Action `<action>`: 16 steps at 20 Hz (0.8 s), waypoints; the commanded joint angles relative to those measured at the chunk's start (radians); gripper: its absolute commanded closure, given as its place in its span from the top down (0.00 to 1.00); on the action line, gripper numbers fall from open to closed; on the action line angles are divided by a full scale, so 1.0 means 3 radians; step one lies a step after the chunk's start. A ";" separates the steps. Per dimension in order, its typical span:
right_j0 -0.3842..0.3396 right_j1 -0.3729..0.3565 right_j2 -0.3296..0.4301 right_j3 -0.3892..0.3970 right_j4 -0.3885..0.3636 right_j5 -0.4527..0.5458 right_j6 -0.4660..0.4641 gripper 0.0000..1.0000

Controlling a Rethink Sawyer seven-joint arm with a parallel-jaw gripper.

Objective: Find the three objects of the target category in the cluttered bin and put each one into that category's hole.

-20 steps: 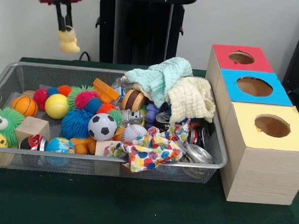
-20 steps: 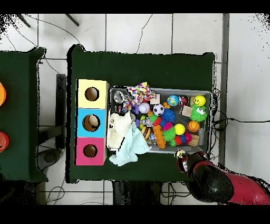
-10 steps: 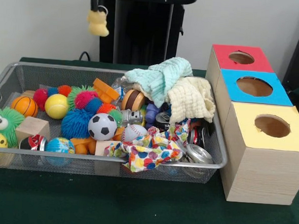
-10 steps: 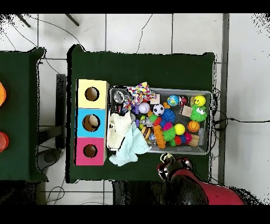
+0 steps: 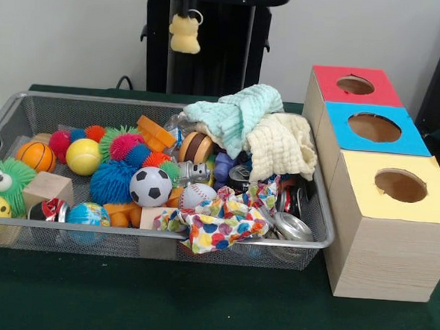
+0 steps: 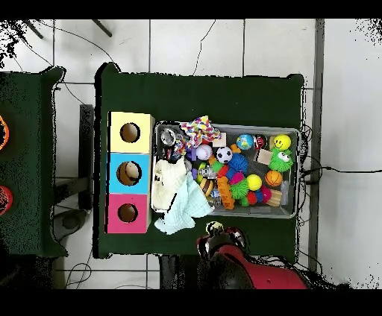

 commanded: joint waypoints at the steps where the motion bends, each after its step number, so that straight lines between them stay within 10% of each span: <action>1: 0.0369 0.0194 -0.0529 0.0252 0.0194 -0.0444 0.1254 0.00; 16: 0.1375 -0.0134 -0.1052 0.0469 0.0714 -0.0427 0.1733 0.00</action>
